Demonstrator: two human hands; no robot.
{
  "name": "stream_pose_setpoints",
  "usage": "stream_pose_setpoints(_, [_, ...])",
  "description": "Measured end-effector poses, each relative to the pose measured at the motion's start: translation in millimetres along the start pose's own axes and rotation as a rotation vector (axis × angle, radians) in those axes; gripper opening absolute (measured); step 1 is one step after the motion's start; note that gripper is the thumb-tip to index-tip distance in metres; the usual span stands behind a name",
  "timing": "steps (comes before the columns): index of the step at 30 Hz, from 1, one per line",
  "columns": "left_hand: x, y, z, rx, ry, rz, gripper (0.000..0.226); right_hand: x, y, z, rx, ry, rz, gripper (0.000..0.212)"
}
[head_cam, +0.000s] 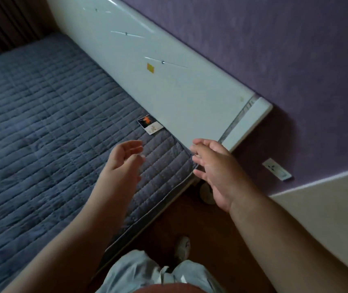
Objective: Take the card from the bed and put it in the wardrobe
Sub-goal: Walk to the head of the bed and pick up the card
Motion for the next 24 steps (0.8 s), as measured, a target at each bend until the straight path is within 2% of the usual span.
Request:
stream_pose_setpoints(9, [-14.0,49.1,-23.3,-0.199,-0.099,-0.061,0.027,0.3,84.1,26.8,0.16,-0.092,0.069,0.009])
stream_pose_setpoints(24, [-47.8,165.5,-64.5,-0.232,-0.193,-0.104,0.028,-3.0,199.1,122.7,0.278,-0.238,0.104,0.003])
Point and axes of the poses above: each hand's wrist, its own y-axis towards the middle knuckle, its own z-axis out of the palm, x = y × z, the point moved 10 cm from there along y, towards the middle knuckle, and after that the axes turned 15 degrees about -z, right-handed, at the moved point
